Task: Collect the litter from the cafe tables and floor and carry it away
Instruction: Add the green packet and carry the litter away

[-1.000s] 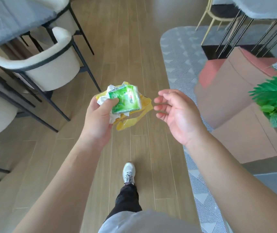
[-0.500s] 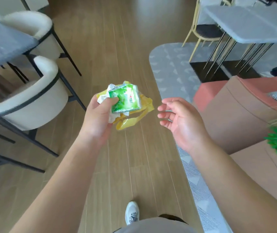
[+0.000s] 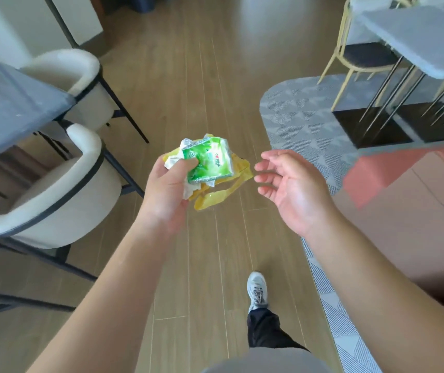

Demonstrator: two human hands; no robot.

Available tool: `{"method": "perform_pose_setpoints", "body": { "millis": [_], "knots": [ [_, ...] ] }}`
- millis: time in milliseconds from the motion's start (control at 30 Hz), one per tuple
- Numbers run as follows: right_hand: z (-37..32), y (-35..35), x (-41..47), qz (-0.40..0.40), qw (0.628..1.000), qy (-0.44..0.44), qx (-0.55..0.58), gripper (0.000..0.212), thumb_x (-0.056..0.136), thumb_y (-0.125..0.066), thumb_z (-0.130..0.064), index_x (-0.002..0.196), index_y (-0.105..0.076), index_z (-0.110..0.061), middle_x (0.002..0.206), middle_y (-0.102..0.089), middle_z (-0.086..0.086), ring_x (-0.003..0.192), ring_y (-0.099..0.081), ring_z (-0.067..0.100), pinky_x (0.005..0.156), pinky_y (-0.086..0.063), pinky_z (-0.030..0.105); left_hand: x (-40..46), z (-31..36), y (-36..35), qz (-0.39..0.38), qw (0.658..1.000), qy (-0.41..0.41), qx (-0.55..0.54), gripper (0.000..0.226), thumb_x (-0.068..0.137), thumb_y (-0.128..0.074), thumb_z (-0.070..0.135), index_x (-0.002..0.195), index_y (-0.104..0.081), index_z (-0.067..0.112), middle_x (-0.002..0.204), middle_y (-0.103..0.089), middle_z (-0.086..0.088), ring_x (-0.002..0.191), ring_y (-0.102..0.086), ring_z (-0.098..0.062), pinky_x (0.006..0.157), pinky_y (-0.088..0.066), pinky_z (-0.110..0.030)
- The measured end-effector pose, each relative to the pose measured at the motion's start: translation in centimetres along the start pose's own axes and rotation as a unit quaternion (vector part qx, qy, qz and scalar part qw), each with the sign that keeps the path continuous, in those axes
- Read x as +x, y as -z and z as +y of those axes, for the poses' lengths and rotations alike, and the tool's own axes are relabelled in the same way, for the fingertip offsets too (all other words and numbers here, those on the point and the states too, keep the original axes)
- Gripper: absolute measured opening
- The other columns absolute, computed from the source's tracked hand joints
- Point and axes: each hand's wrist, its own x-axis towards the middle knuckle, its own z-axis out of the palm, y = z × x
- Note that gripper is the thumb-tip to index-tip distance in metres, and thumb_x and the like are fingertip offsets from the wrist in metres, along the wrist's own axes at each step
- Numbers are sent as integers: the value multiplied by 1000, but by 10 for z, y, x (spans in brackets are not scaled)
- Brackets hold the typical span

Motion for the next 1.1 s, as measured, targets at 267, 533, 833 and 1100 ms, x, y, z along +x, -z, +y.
{"method": "perform_pose_setpoints", "body": {
  "millis": [267, 533, 833, 1100],
  "knots": [
    [-60, 15, 144, -25, 1000, -5, 7, 12, 75, -60, -23, 83, -68, -19, 76, -66, 1, 65, -61, 15, 57, -49, 24, 126, 27, -77, 18, 1000, -6, 5, 33, 79, -67, 16, 111, -62, 15, 100, -79, -5, 89, -76, -22, 66, -59, -33],
    [-90, 16, 244, -41, 999, 9, 14, 17, 91, -55, -13, 82, -68, -20, 75, -67, 1, 64, -61, 15, 58, -48, 25, 218, 47, -117, 9, 999, -31, 12, 21, 92, -62, 8, 112, -62, 13, 102, -78, -6, 90, -76, -23, 70, -59, -34],
    [-79, -9, 368, -19, 1000, -15, -5, 11, 86, -57, -16, 85, -67, -19, 75, -67, 0, 64, -62, 15, 59, -49, 25, 350, 53, -104, 32, 999, -4, -7, 34, 78, -69, 18, 111, -63, 17, 101, -79, -5, 90, -76, -23, 71, -60, -36],
    [-80, -64, 508, 36, 999, -22, -25, 16, 92, -54, -12, 84, -66, -18, 74, -66, 1, 65, -61, 15, 60, -48, 26, 516, 77, -94, 4, 998, 45, -36, 29, 81, -68, 16, 110, -64, 17, 98, -79, -5, 85, -76, -22, 64, -59, -33]
  ]
}}
